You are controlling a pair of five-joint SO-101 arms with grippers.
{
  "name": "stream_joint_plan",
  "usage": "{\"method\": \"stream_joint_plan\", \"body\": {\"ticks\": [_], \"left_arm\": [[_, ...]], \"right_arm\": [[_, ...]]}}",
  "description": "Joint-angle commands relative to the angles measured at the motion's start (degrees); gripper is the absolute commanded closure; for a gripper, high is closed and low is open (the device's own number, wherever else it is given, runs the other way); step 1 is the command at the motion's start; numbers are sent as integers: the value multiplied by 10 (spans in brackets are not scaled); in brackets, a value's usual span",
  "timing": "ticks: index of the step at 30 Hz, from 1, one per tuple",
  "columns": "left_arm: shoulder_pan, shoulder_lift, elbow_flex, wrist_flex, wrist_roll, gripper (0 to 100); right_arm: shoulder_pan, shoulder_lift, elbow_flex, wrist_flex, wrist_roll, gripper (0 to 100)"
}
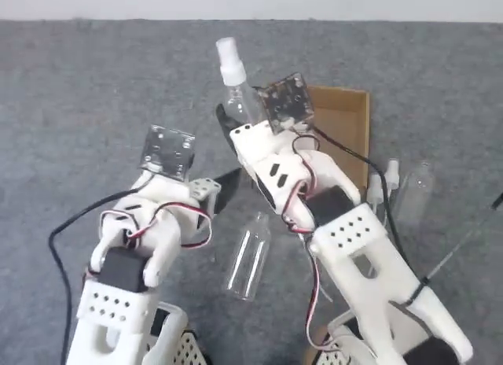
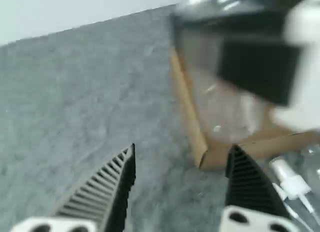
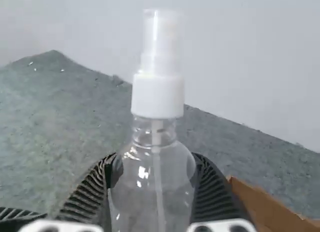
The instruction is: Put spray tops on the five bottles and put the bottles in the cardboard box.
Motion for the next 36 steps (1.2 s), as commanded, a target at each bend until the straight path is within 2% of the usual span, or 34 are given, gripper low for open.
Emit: {"method": "stream_joint_plan", "body": {"ticks": [1, 6, 12, 16, 20, 25, 30, 36], "left_arm": [[18, -7, -4, -62, -3, 714], [23, -6, -3, -83, 25, 713], [19, -9, 44, -127, 25, 714], [22, -11, 51, -135, 25, 715], [20, -11, 56, -135, 26, 716], [18, -11, 72, -124, 28, 724], [-15, -11, 76, -96, 28, 828], [-70, -11, 78, -99, 28, 934]], "right_arm": [[-21, -7, -71, 55, -11, 993], [-44, -43, -91, 132, -11, 993], [-42, -124, -91, 211, -8, 993], [-40, -137, -91, 227, -7, 993], [-7, -126, -96, 211, -6, 993], [62, -33, -150, 204, 11, 993], [115, 110, -261, 208, 30, 993], [136, 280, -367, 208, 30, 993]]}}
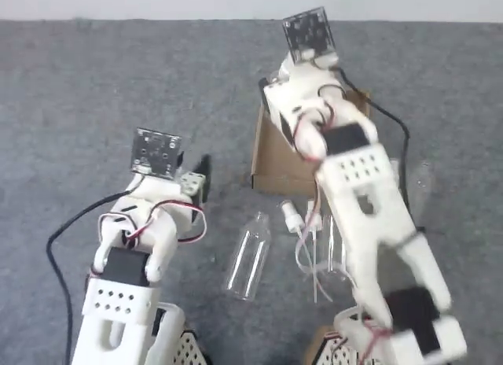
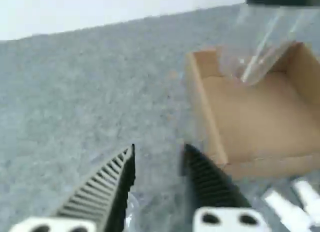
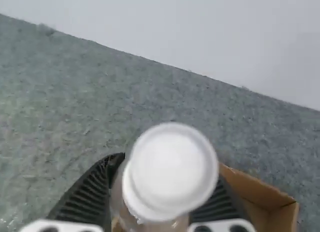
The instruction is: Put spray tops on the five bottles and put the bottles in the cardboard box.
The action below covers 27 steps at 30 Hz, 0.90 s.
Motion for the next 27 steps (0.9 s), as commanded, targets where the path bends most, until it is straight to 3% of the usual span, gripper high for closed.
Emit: {"method": "stream_joint_plan", "body": {"ticks": [1, 15, 27], "left_arm": [[-24, -12, -4, -1, 7, 940], [-23, -12, 31, -55, 4, 942], [-23, -12, 31, -56, 4, 942]], "right_arm": [[15, 71, -94, -6, 7, 993], [36, 300, -255, -36, 4, 993], [38, 356, -257, -75, 4, 992]]}}
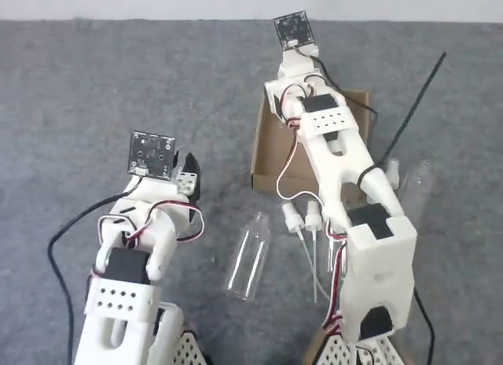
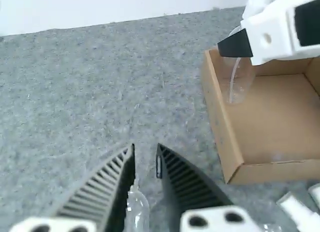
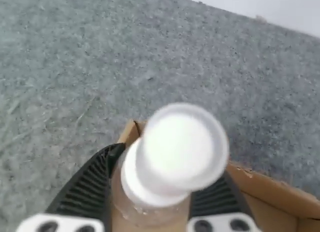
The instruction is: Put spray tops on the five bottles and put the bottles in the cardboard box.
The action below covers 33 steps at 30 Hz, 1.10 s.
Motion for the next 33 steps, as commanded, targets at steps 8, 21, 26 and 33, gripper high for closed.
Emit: {"method": "stream_joint_plan", "body": {"ticks": [8, 21, 26, 33], "left_arm": [[-4, -12, -5, -15, 3, 942], [-4, -12, -5, -15, 3, 942], [-4, -12, -5, -15, 3, 942], [-4, -12, -5, -15, 3, 942]], "right_arm": [[4, -8, -36, -11, 4, 991], [3, -8, -36, -9, 4, 908], [-5, -13, -37, 24, 7, 826], [-8, -14, -40, 21, 7, 820]]}}
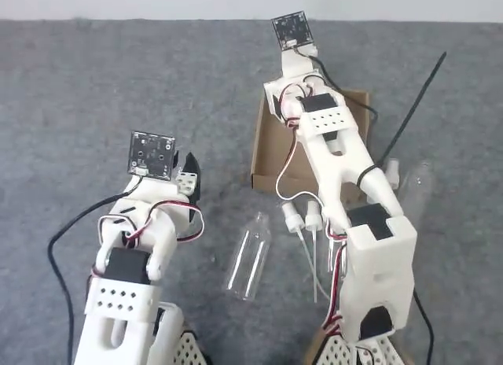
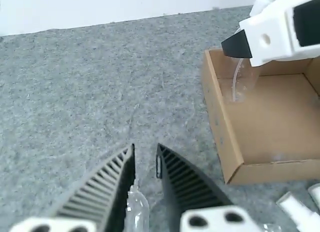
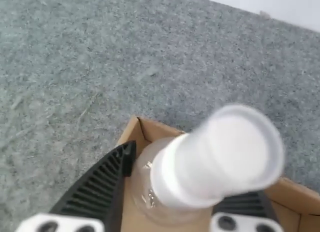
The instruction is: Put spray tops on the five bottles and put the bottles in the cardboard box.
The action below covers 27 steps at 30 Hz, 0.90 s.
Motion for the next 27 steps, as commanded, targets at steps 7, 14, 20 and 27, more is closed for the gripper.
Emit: {"method": "stream_joint_plan", "body": {"ticks": [7, 14, 20, 27], "left_arm": [[-4, -12, -5, -15, 3, 942], [-4, -12, -5, -15, 3, 942], [-4, -12, -5, -15, 3, 942], [-4, -12, -5, -15, 3, 942]], "right_arm": [[-8, -14, -38, 9, 7, 719], [-8, -15, -38, 8, 8, 682], [-7, -55, -39, 10, 8, 682], [-7, -130, -38, 67, 7, 683]]}}
